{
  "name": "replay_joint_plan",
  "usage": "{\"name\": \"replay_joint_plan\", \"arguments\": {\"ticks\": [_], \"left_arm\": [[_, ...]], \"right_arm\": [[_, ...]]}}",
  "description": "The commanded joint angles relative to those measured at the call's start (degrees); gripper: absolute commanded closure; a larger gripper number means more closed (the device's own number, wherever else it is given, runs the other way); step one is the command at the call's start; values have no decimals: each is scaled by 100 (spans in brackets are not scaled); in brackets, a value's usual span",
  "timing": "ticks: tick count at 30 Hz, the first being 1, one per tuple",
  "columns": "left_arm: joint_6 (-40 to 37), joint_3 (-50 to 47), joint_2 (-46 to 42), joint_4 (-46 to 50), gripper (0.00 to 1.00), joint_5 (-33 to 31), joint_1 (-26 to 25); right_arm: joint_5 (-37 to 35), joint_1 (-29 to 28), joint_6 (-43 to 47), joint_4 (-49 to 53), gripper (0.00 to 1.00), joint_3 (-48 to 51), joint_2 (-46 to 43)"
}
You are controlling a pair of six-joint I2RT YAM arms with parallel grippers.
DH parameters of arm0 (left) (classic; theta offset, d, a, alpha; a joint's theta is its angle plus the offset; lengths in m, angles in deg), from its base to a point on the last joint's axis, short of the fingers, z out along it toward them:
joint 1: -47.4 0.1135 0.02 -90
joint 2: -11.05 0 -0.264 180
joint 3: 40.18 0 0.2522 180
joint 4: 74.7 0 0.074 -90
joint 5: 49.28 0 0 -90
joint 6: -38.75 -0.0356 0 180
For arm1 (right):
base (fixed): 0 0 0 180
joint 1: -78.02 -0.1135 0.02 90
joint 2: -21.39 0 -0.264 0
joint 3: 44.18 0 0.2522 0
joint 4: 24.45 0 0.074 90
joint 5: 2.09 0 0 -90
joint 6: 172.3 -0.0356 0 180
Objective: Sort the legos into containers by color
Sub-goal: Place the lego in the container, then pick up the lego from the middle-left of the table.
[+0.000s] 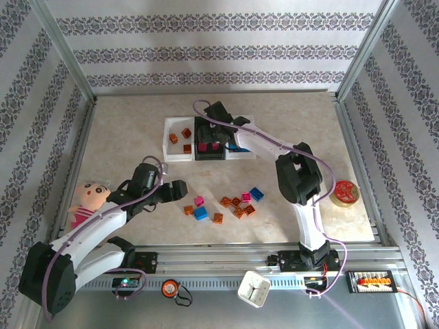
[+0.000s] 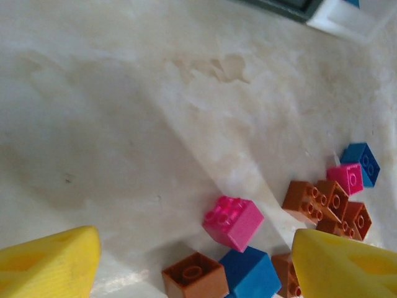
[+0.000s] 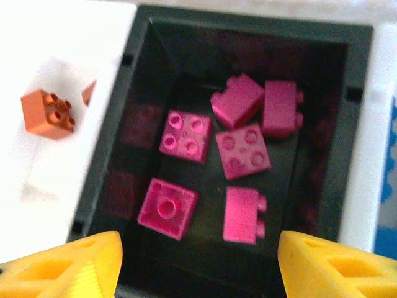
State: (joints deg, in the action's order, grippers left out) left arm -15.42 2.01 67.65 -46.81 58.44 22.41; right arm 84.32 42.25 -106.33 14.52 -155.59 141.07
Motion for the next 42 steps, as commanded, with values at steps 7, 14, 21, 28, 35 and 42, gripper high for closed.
{"name": "replay_joint_plan", "arguments": {"ticks": [7, 14, 21, 28, 35, 42], "left_arm": [[-162, 277, 511, 420, 27, -733, -1227], [-699, 1084, 1542, 325, 27, -1232, -1632], [-1031, 1739, 2729, 590, 39, -1455, -1826], [-1157, 2016, 3343, 848, 49, -1975, -2147], [-1121, 2002, 3422, 773, 69, -2046, -2220], [-1083, 2118, 3121, 614, 84, -2184, -2113]], "right_arm": [[129, -39, -198, -750, 32, 1845, -1483], [114, -70, -313, -960, 32, 2699, -2101], [1, 1, -338, -1030, 31, 3389, -2702], [-8, 70, -400, -1165, 30, 3825, -3070], [-30, 156, -420, -1196, 30, 3979, -3250], [-75, 176, -459, -1246, 30, 4113, -3433]]}}
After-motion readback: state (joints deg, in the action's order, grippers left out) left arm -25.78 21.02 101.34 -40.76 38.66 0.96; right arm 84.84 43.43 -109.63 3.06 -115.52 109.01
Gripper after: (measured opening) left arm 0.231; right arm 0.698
